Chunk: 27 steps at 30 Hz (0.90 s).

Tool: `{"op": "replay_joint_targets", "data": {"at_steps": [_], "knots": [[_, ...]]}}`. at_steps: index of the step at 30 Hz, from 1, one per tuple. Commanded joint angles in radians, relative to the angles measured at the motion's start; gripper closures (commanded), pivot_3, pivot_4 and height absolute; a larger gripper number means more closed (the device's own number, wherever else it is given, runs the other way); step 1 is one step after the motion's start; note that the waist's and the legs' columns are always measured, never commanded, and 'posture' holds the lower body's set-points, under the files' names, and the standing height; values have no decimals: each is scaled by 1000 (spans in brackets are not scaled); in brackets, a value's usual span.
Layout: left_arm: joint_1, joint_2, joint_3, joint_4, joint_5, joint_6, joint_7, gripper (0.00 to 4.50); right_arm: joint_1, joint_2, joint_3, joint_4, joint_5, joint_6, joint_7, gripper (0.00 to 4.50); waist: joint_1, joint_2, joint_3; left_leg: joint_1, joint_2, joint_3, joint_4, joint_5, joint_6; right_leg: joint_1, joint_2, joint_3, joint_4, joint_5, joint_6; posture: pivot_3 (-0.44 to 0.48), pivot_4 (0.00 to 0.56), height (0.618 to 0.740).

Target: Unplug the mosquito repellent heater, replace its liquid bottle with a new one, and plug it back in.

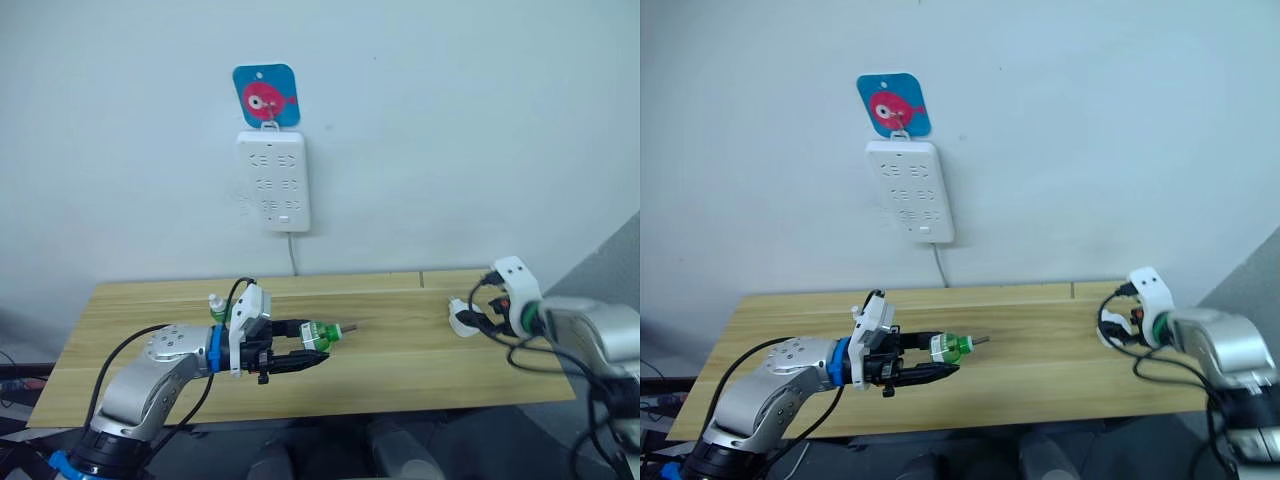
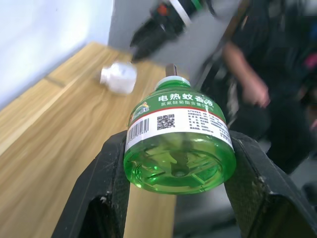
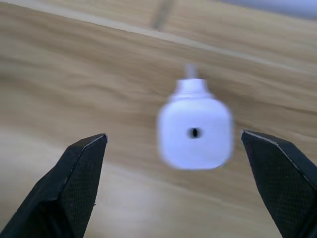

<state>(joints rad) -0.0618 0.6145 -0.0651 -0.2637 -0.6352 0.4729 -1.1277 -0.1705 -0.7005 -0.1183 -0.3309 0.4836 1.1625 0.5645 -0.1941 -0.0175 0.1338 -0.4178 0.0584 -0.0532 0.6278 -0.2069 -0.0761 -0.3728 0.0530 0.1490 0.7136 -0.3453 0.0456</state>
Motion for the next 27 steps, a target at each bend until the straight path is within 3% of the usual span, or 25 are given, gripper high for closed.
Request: {"op": "replay_joint_targets", "data": {"at_steps": [1, 6, 12, 27], "knots": [[-35, -65, 54, -6, -58, 1, 57, 2258, 92, 120, -132, -221, 113, -101, 1, 0, -7, 0, -1, 0, 0, 0, 0, 0, 0, 0, 0, 0, 0, 0, 0, -231, 83, 740], [-74, -184, 72, 4, -33, -49, 173, 2258, 199, 322, -152, -319, 162, -270, -46, 0, -28, 0, -3, 1, -1, 2, 3, 0, -1, 1, 0, 3, 0, 1, 1, -261, 77, 740], [-106, -269, 40, -8, 1, -85, 232, 2258, 226, 520, -131, -403, 431, -210, -170, 0, -58, 1, -6, 1, -2, 1, 3, 0, -1, 2, -1, 4, 1, 1, 1, -287, 73, 740], [-117, -300, -16, 26, 126, -264, 213, 2258, 34, 587, -34, -274, 704, -210, -434, 0, -86, 1, -11, 0, -2, 0, 1, 0, -1, 1, 0, 3, 1, 1, 1, -267, 57, 740]]}}
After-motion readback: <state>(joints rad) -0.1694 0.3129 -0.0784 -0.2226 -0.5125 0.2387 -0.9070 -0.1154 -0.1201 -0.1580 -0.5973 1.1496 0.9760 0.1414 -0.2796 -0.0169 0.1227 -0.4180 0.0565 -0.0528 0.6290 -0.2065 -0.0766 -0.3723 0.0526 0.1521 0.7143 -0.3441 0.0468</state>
